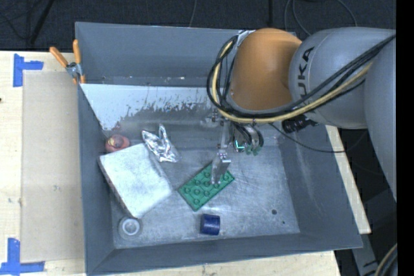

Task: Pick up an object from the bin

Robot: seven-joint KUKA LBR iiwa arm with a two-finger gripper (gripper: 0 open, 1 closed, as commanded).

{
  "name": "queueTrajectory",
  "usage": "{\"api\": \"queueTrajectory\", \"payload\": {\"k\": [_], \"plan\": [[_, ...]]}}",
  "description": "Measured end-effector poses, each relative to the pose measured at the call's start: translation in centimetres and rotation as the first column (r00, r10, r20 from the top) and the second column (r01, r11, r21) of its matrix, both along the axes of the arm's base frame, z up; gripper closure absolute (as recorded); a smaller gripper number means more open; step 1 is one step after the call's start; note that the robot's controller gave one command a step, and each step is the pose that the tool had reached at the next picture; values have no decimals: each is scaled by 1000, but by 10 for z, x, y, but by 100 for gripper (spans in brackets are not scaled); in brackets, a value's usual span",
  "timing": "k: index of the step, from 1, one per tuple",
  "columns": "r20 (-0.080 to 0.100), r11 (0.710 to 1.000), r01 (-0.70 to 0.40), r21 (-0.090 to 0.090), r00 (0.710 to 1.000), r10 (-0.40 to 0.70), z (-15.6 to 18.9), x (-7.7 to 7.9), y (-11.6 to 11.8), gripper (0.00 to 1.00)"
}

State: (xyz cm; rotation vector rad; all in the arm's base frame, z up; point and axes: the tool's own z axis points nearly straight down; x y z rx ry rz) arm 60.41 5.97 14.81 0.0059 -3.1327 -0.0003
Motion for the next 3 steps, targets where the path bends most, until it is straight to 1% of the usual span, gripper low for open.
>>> {"api": "queueTrajectory", "payload": {"k": [1, 2, 3], "plan": [[18, 999, 46, 3, 999, -46, -78, -45, -9, 0], [29, 999, 48, 4, 998, -48, -71, -40, -9, 100], [18, 997, 75, 2, 997, -75, 51, -13, -10, 100]]}}
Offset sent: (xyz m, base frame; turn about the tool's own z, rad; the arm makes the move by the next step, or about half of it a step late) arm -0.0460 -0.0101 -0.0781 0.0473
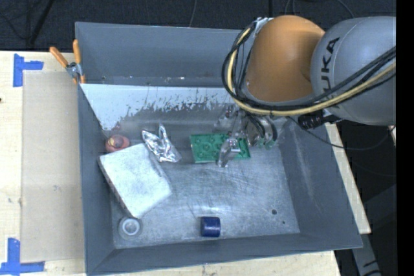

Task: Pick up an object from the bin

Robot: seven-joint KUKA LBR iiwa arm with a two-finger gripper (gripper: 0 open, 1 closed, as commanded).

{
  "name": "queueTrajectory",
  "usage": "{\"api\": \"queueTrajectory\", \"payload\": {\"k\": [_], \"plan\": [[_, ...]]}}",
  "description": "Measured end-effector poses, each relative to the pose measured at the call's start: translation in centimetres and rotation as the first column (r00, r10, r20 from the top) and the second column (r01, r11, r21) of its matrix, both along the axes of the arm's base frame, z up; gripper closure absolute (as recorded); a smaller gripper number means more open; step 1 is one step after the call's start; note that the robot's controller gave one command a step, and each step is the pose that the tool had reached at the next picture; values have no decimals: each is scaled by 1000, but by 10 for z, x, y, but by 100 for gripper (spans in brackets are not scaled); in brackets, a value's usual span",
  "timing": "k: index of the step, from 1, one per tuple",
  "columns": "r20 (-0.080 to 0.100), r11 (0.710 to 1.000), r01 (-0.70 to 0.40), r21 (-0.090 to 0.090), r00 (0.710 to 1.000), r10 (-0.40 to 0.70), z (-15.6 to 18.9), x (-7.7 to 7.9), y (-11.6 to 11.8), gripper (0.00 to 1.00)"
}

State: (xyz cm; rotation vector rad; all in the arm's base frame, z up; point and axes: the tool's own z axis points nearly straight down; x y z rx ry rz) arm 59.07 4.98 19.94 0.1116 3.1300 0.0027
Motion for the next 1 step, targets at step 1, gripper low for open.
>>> {"api": "queueTrajectory", "payload": {"k": [1], "plan": [[-2, 959, -284, -3, 959, 284, 100, 9, -16, 100]]}}
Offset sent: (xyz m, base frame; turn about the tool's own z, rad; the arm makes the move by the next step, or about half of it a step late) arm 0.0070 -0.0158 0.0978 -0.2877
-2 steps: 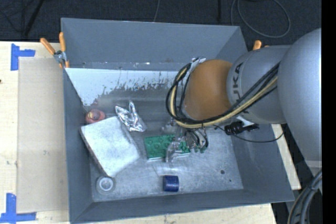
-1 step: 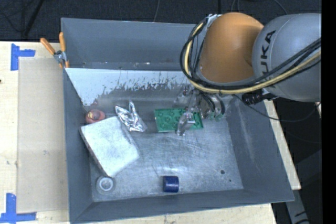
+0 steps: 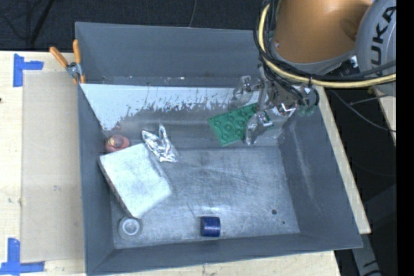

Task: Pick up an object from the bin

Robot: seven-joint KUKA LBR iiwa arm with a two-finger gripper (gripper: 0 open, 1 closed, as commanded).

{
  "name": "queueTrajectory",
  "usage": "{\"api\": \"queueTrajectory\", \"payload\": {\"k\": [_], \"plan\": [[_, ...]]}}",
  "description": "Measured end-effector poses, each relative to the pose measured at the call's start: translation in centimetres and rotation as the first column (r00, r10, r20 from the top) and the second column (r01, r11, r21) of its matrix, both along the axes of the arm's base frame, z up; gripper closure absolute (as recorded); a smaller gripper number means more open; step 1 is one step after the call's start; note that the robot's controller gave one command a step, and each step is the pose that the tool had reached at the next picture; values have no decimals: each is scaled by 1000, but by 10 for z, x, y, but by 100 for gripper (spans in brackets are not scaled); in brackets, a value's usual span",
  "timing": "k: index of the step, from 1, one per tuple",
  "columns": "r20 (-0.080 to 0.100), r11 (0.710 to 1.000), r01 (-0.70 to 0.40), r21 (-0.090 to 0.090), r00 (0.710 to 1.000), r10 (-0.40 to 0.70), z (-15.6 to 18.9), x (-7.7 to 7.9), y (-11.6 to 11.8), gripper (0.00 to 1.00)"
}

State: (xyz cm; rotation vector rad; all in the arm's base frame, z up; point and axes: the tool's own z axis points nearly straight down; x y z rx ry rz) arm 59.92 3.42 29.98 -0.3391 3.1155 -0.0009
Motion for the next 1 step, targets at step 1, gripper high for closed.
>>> {"api": "queueTrajectory", "payload": {"k": [1], "plan": [[-10, 884, -467, 1, 884, 467, -47, 20, -25, 100]]}}
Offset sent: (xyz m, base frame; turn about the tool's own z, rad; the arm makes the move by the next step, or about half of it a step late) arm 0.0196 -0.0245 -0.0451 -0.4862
